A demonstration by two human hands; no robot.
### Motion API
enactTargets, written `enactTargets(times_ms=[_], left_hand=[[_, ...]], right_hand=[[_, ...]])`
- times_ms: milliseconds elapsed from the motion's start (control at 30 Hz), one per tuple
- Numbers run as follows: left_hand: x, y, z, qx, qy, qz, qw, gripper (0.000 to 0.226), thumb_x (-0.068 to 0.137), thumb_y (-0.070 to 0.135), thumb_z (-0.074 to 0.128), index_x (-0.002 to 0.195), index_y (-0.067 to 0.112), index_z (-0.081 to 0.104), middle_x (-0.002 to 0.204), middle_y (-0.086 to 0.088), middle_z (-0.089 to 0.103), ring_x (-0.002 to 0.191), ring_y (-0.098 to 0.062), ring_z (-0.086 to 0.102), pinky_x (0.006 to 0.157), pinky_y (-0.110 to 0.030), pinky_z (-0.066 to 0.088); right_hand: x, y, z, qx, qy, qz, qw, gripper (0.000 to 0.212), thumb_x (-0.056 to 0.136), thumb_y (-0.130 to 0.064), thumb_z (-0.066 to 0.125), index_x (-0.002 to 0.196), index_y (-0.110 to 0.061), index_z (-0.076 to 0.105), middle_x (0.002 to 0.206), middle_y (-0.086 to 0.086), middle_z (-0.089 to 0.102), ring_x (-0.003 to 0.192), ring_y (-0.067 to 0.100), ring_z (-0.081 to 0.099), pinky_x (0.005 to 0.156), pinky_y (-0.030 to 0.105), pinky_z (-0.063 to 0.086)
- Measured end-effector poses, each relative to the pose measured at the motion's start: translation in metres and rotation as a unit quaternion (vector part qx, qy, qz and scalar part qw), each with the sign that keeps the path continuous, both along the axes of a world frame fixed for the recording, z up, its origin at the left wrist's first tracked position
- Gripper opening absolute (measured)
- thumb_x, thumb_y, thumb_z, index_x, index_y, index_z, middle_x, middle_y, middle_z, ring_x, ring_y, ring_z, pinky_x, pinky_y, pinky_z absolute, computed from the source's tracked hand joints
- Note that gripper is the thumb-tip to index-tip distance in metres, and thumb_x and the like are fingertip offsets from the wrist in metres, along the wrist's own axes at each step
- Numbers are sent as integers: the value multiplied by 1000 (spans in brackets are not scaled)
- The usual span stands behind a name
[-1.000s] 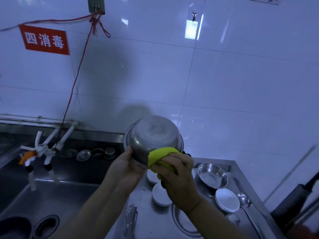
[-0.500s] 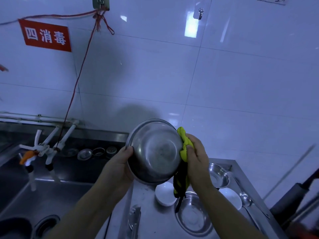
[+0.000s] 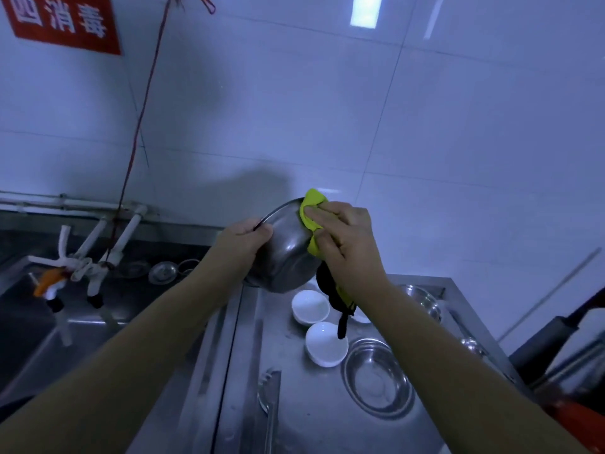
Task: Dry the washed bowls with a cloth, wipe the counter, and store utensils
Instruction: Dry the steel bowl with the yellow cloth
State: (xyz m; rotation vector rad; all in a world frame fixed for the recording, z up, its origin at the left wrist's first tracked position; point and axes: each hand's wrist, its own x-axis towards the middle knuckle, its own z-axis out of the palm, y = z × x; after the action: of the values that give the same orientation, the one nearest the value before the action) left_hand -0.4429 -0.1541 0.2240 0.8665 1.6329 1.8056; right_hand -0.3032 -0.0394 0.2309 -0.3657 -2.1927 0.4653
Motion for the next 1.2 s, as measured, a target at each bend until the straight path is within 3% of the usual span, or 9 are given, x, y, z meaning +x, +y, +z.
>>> enactTargets(times_ms=[100, 300, 567, 667, 733, 833, 933, 1100, 1200], left_hand=[[-13, 4, -14, -8, 7, -14, 1000, 27, 82, 30, 57, 84, 4, 64, 81, -13, 60, 78, -22, 55, 73, -40, 43], [-24, 13, -64, -44, 14, -66, 997, 19, 83, 36, 54, 80, 24, 69, 77, 0, 66, 75, -16, 61, 70, -31, 47], [-44, 25, -113, -91, 7, -47, 995, 18, 92, 23, 50, 80, 17, 61, 82, -9, 59, 77, -22, 56, 62, -32, 46], [-41, 25, -134, -140, 37, -48, 988, 15, 80, 14, 52, 72, 23, 61, 72, -4, 58, 70, -19, 52, 62, -31, 43], [-37, 23, -155, -188, 121, -57, 973, 7, 82, 11, 56, 78, 15, 60, 73, -8, 57, 69, -21, 51, 63, -33, 42], [-31, 19, -188, -260, 287, -48, 921, 7, 88, 12, 56, 83, 8, 57, 77, -11, 60, 73, -27, 57, 61, -34, 42], [-31, 19, -211, -304, 419, -35, 855, 20, 84, 3, 53, 99, 11, 64, 100, -12, 65, 99, -33, 60, 72, -34, 45], [-37, 45, -233, -277, 467, -44, 839, 41, 90, 1, 48, 124, 19, 60, 124, -5, 61, 109, -17, 55, 86, -19, 37], [-44, 75, -248, -358, 431, -66, 825, 38, 96, 9, 39, 132, 16, 52, 134, -5, 53, 121, -20, 50, 99, -30, 39]], right_hand=[[-2, 3, -14, 4, -9, -2, 1000, 38, 88, -3, 50, 119, -16, 67, 119, -2, 55, 109, 28, 42, 98, 17, 31], [27, 21, -62, 1, -83, -42, 996, 33, 85, 4, 54, 113, -7, 69, 115, 13, 64, 99, 41, 51, 89, 35, 41], [110, 11, -145, -181, -52, -162, 969, 29, 89, -12, 55, 115, -17, 67, 113, -10, 58, 110, 28, 51, 93, 34, 43], [129, -1, -168, -271, -19, -171, 947, 38, 90, 2, 60, 108, -31, 67, 111, -15, 58, 109, 19, 52, 84, 39, 53], [135, -6, -181, -316, -6, -175, 933, 48, 88, 6, 59, 104, -39, 64, 110, -13, 59, 108, 25, 55, 84, 33, 54], [138, -6, -199, -345, -15, -175, 922, 44, 86, 9, 60, 108, -29, 65, 109, -5, 62, 106, 33, 56, 89, 53, 50], [133, -4, -208, -355, -32, -166, 919, 46, 85, 10, 61, 108, -30, 65, 112, -5, 62, 109, 26, 56, 92, 54, 47], [121, 8, -218, -364, -44, -125, 922, 51, 83, 12, 62, 104, -34, 66, 109, -12, 62, 106, 27, 55, 91, 42, 47], [114, 20, -225, -360, -39, -111, 926, 56, 80, 17, 63, 104, -33, 66, 108, -11, 62, 105, 21, 54, 90, 23, 45]])
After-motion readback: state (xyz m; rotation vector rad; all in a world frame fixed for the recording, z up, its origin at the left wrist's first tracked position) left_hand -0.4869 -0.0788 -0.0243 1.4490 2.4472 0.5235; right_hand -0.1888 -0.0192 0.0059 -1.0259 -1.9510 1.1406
